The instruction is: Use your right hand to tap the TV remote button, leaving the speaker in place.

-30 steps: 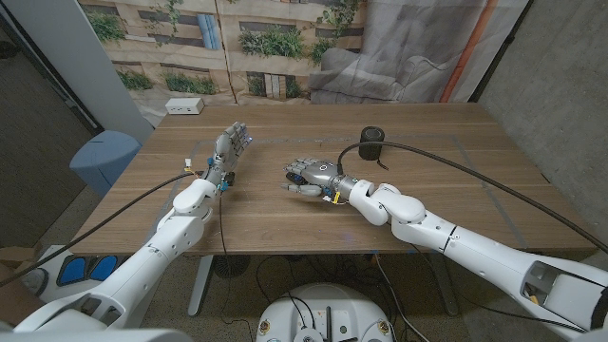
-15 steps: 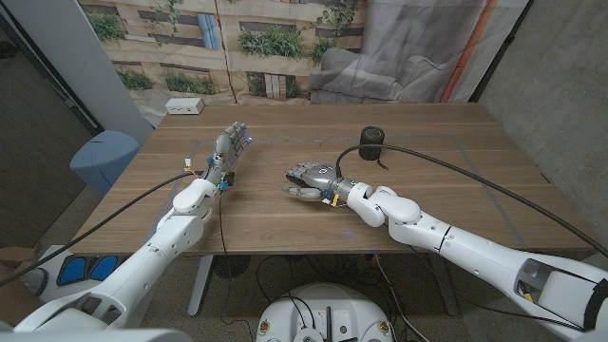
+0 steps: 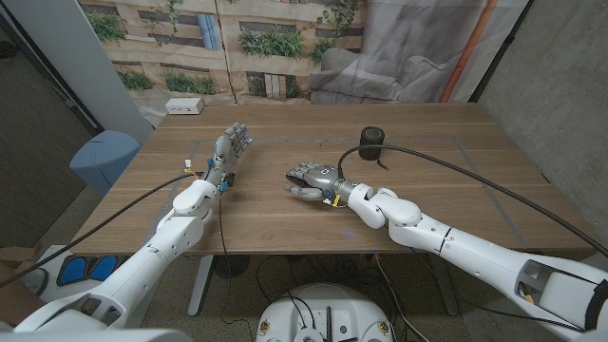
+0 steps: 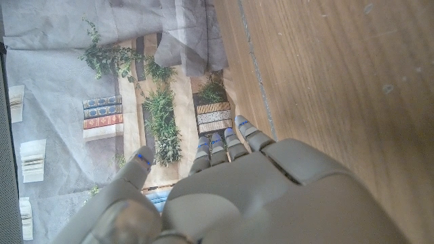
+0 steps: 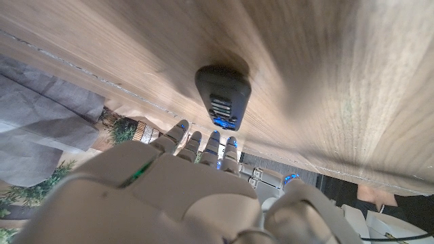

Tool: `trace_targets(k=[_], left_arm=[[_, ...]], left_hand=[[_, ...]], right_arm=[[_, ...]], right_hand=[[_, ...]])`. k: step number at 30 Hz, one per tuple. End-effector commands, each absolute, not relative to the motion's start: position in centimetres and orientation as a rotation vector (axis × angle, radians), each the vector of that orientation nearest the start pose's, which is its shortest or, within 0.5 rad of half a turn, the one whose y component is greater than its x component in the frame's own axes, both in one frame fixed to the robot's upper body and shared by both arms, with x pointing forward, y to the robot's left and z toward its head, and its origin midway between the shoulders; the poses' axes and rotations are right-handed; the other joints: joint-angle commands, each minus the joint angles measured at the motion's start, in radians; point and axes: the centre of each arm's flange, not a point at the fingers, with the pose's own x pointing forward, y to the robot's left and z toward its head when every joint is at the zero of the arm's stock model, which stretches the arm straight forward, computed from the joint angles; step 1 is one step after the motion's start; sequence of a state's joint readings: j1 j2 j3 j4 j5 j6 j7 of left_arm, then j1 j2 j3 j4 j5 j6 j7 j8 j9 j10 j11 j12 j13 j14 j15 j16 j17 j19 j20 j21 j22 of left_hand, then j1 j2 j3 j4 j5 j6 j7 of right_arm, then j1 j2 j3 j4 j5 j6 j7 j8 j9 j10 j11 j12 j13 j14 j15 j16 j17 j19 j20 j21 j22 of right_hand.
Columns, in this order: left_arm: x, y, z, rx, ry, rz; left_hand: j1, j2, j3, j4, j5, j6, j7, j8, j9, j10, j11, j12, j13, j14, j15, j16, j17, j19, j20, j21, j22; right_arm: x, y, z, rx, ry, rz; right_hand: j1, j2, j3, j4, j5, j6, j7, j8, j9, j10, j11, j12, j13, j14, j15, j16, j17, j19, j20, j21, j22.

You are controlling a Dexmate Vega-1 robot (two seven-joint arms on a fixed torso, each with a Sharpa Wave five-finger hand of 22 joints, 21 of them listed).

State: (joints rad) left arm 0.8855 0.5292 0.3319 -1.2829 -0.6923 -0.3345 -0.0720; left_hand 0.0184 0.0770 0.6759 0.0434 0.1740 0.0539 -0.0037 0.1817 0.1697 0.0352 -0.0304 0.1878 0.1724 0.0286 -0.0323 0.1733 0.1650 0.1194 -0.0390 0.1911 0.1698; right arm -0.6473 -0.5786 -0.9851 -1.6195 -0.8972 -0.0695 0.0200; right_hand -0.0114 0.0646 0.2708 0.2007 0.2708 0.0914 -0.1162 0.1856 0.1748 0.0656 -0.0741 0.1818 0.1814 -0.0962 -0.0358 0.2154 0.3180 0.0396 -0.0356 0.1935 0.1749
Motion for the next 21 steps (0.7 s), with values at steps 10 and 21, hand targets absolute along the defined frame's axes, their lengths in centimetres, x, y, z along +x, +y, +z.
trace_targets(k=[10, 21], left_arm=[[64.54, 31.01, -4.70, -0.075, -0.590, -0.206], [64.80, 30.54, -4.78, -0.081, -0.587, -0.216]], left_hand=[[-0.009, 0.056, 0.003, 0.006, 0.007, 0.003, -0.006, 0.001, 0.005, 0.007, -0.003, 0.004, 0.002, 0.014, -0.002, 0.006, 0.004, 0.007, -0.029, 0.004, 0.002], [-0.009, 0.056, 0.002, 0.007, 0.007, 0.005, -0.008, 0.001, 0.005, 0.007, -0.003, 0.003, 0.002, 0.017, 0.000, 0.006, 0.004, 0.008, -0.028, 0.004, 0.002]], right_arm=[[60.22, -4.78, -8.38, -1.720, -0.800, 0.317], [60.27, -5.02, -8.31, -1.730, -0.784, 0.314]], right_hand=[[-0.011, 0.121, -0.007, -0.001, 0.006, 0.003, -0.013, 0.006, 0.004, -0.027, 0.013, -0.001, 0.004, -0.018, 0.003, 0.003, 0.006, 0.000, 0.021, 0.005, 0.002], [-0.010, 0.118, -0.014, -0.002, 0.007, 0.006, -0.020, 0.005, 0.004, -0.050, 0.032, -0.002, 0.005, -0.029, 0.025, 0.002, 0.008, -0.007, 0.029, 0.003, 0.002]])
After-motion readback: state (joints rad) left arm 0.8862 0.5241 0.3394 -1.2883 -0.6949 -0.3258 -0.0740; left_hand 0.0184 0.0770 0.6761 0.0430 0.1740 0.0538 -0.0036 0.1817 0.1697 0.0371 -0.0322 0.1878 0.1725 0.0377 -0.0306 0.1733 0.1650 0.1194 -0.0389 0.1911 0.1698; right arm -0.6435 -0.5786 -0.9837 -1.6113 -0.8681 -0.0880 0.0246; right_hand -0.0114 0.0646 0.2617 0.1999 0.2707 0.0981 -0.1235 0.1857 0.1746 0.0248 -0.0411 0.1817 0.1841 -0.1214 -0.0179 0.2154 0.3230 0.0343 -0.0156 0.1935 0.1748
